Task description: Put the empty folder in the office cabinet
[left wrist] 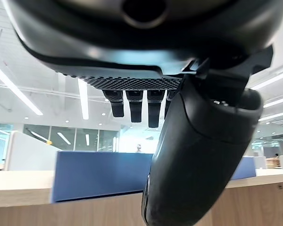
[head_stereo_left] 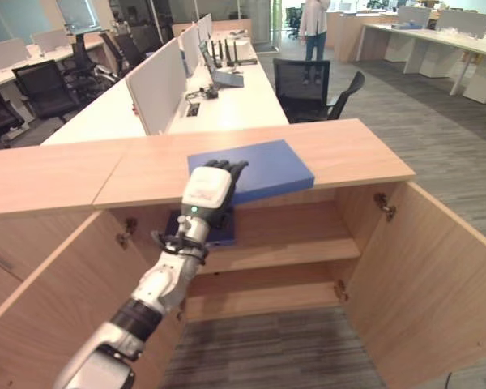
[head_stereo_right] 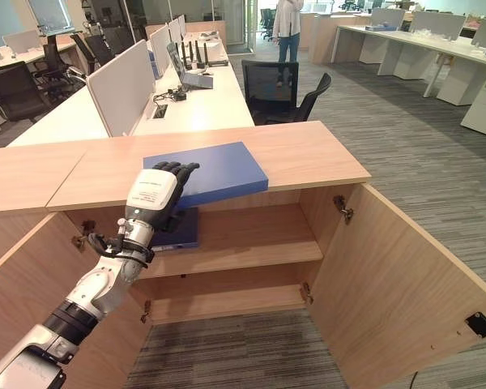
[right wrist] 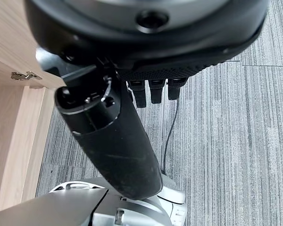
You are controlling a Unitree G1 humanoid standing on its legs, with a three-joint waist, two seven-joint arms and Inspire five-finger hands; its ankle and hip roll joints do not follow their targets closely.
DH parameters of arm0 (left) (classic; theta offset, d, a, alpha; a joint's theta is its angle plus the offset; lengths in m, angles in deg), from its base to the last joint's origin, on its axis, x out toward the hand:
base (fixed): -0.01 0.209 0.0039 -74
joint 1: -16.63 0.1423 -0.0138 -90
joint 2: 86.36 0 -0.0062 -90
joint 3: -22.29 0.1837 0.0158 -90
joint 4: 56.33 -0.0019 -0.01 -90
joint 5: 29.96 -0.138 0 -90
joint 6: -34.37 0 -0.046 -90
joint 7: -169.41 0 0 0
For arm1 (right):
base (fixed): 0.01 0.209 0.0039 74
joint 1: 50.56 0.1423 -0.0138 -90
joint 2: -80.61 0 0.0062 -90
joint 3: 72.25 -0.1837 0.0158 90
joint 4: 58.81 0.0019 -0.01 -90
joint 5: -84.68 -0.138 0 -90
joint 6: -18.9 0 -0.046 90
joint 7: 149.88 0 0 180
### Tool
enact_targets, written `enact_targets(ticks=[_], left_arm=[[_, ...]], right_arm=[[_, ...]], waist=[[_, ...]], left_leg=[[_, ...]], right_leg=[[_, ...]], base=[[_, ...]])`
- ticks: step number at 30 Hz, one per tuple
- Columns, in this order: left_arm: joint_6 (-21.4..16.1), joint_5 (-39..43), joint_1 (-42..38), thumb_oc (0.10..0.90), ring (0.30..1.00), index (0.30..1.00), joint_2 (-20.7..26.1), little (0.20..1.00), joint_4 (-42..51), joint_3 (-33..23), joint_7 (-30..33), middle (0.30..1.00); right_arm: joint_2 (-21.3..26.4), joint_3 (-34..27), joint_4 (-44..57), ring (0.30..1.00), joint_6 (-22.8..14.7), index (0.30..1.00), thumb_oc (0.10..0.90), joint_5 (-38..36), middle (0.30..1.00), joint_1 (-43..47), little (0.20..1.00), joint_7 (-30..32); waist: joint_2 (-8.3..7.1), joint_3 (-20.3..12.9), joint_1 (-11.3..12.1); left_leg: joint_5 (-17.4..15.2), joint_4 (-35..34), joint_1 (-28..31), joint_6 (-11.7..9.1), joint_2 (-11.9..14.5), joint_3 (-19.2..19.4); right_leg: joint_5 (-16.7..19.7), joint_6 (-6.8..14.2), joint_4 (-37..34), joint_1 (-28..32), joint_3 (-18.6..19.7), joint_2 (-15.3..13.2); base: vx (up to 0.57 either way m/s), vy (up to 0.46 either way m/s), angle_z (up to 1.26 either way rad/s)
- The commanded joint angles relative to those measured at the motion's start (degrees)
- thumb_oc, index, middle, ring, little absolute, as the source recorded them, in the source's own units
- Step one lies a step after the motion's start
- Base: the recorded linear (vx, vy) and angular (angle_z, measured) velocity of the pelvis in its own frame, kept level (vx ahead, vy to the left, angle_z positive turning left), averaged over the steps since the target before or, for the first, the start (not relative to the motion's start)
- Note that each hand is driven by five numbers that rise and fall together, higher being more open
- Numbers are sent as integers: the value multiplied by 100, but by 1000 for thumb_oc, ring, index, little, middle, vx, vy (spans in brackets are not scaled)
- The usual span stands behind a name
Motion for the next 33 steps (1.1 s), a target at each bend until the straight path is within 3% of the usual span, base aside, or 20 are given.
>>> enact_targets(ticks=[1, 24, 25, 26, 27, 28, 33], left_arm=[[57, -127, -1420, 800, 900, 900, 156, 900, -315, -550, 404, 900], [442, -164, -2025, 800, 900, 900, 315, 900, -2013, 13, 156, 900], [445, -176, -2043, 717, 775, 775, 327, 775, -2070, 43, 145, 775], [453, -185, -2039, 717, 775, 775, 345, 775, -2117, 46, 136, 775], [461, -190, -2042, 456, 385, 385, 357, 385, -2163, 57, 136, 385], [460, -189, -2045, 400, 300, 300, 356, 300, -2169, 60, 140, 300], [502, -218, -2122, 400, 300, 300, 400, 300, -2411, 155, 177, 300]], right_arm=[[-111, 141, -261, 900, -54, 900, 800, 111, 900, 287, 900, -46], [-48, 172, -190, 900, -49, 900, 800, 25, 900, 183, 900, -109], [-52, 171, -187, 900, -51, 900, 800, 15, 900, 182, 900, -111], [-53, 166, -191, 900, -51, 900, 800, 10, 900, 180, 900, -117], [-51, 165, -196, 900, -52, 900, 800, 5, 900, 179, 900, -122], [-51, 165, -196, 900, -52, 900, 800, 4, 900, 179, 900, -122], [-50, 173, -206, 900, -77, 900, 800, -23, 900, 164, 900, -115]], waist=[[-278, -186, -68], [-245, -195, -201], [-245, -193, -201], [-242, -190, -202], [-239, -189, -205], [-240, -188, -205], [-230, -182, -217]], left_leg=[[-443, -37, 32, -224, -57, -234], [-455, -37, 39, -221, -76, -149], [-456, -37, 40, -220, -79, -146], [-453, -37, 39, -220, -79, -143], [-451, -37, 41, -220, -78, -141], [-451, -37, 41, -220, -78, -140], [-454, -37, 46, -215, -87, -135]], right_leg=[[-543, 542, 41, 409, 116, -151], [-523, 558, 41, 371, 187, -140], [-522, 559, 41, 370, 190, -139], [-520, 560, 41, 370, 183, -143], [-520, 561, 41, 369, 186, -144], [-520, 561, 41, 369, 186, -144], [-515, 567, 41, 362, 190, -146]], base=[[-1, -1, -3], [0, 0, 0], [0, 0, 0], [0, 0, 0], [0, 0, 0], [0, 0, 0], [0, 0, 0]])
